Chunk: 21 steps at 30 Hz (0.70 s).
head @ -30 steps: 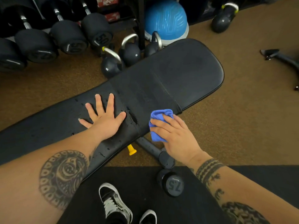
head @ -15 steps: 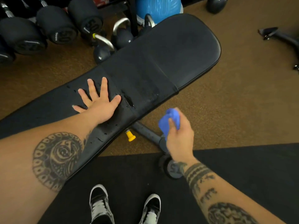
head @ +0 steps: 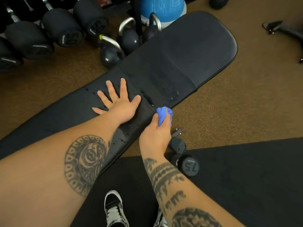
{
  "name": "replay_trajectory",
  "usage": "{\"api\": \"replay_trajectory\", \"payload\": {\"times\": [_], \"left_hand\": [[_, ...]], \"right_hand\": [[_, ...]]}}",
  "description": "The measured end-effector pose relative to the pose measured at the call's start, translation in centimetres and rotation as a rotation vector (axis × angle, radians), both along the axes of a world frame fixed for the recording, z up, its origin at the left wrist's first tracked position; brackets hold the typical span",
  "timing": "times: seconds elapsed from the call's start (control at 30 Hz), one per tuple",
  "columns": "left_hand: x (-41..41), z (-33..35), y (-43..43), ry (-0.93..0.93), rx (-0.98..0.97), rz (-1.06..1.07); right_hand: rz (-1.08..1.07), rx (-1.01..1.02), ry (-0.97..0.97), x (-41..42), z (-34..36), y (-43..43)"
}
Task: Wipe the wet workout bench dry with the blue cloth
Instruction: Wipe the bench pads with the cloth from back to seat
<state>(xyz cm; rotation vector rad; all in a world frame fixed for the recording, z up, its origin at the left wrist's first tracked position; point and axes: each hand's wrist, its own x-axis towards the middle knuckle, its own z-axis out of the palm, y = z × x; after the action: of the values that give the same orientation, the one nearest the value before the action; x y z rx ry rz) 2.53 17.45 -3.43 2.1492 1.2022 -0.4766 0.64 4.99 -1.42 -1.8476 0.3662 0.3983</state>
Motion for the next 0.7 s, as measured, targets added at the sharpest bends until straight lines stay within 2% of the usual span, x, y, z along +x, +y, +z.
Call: {"api": "replay_trajectory", "payload": {"times": [0.13,0.2,0.23,0.3,0.37,0.4,0.5,0.7], "left_hand": [[-0.3,1.5,1.3,-0.02,-0.102,0.004],[-0.3,2.6,2.7,-0.08,-0.05,0.051],[-0.5,3.2,3.7,-0.112,0.022,0.06],[-1.1,3.5,6.1,-0.149,0.125,0.043],[-2.3,2.9,8.9,-0.113,0.099,-0.02],[-2.9,2.4,10.1,-0.066,0.057,-0.06],[-4.0,0.5,11.8,-0.017,-0.003,-0.128],[-3.4,-0.5,12.1,0.013,0.027,-0.147]], "right_hand": [[-0.049,0.069,-0.178,0.0,3.7,-0.3],[0.058,0.063,-0.343,0.7,4.3,0.1],[0.181,-0.005,-0.45,1.4,4.2,0.4],[0.573,-0.326,-0.601,2.9,2.6,0.7],[0.956,-0.701,-0.625,4.7,0.1,0.8],[1.059,-0.837,-0.638,5.3,-1.1,0.8],[1.122,-1.056,-0.73,6.2,-2.8,1.3],[1.195,-1.074,-0.842,10.9,-2.6,8.4]]}}
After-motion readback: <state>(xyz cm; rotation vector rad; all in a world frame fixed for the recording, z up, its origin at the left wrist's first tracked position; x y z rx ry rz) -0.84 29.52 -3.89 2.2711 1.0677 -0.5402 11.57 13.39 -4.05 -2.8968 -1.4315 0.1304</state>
